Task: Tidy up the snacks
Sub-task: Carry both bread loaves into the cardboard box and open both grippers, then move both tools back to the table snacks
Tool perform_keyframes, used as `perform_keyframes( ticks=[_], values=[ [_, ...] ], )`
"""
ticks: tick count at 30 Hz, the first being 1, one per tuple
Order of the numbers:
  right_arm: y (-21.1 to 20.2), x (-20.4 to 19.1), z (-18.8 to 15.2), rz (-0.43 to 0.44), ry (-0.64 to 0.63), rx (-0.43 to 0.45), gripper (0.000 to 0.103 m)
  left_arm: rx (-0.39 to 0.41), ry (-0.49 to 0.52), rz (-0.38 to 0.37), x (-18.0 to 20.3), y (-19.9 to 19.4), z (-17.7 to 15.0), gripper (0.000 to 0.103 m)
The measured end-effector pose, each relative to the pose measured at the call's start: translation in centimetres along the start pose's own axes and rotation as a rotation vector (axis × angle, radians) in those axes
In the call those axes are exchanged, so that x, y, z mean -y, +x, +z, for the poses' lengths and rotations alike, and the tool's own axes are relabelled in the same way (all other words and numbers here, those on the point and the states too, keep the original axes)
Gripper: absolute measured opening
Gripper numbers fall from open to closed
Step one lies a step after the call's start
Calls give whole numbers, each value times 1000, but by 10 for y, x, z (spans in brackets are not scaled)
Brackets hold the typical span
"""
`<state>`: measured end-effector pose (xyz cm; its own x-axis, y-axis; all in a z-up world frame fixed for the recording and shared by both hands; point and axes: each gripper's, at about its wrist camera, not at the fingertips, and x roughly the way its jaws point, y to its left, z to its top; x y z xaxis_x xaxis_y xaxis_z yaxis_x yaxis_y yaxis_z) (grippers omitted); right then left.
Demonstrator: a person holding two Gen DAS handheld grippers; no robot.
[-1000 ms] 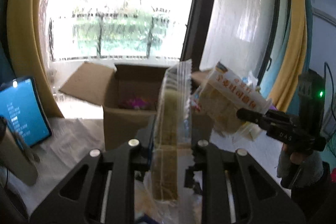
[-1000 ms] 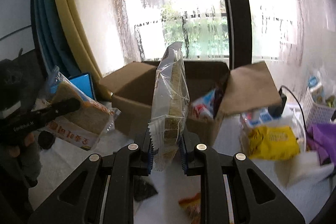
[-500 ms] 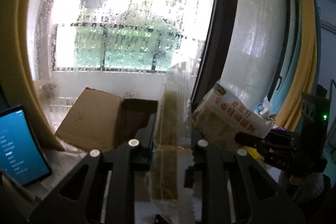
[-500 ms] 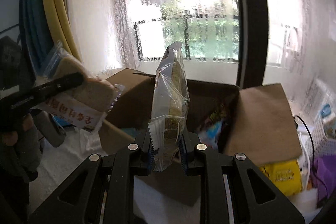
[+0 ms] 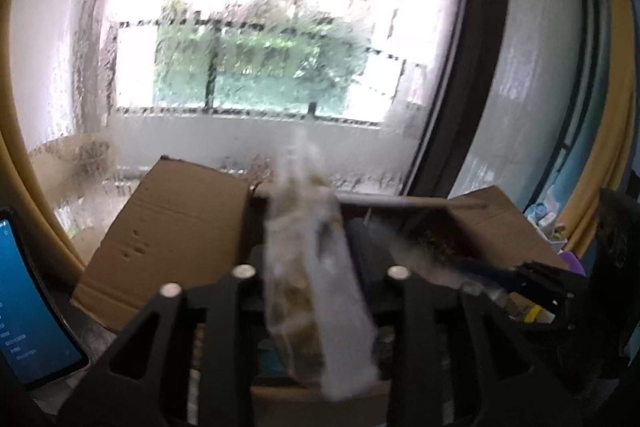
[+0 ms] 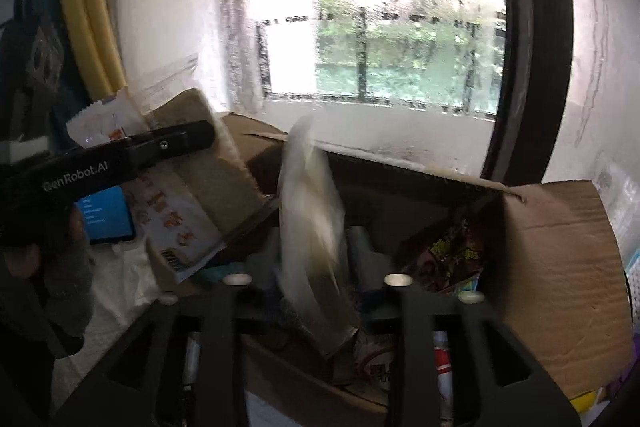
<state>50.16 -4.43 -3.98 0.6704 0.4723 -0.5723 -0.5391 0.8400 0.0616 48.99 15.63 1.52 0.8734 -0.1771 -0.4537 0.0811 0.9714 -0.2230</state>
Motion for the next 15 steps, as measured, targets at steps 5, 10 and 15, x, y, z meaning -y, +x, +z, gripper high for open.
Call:
perform_keyframes(
  ticks=[5, 10, 15],
  values=[
    [-17, 8, -9, -5, 19, 8, 61, -20, 12, -27, 3, -6, 0, 71],
    [-44, 19, -20, -23, 52, 19, 61, -39, 48, -51, 21, -17, -2, 73],
    [-78, 31, -35, -55, 72, 24, 61, -53, 59, -58, 36, -32, -4, 74]
  ],
)
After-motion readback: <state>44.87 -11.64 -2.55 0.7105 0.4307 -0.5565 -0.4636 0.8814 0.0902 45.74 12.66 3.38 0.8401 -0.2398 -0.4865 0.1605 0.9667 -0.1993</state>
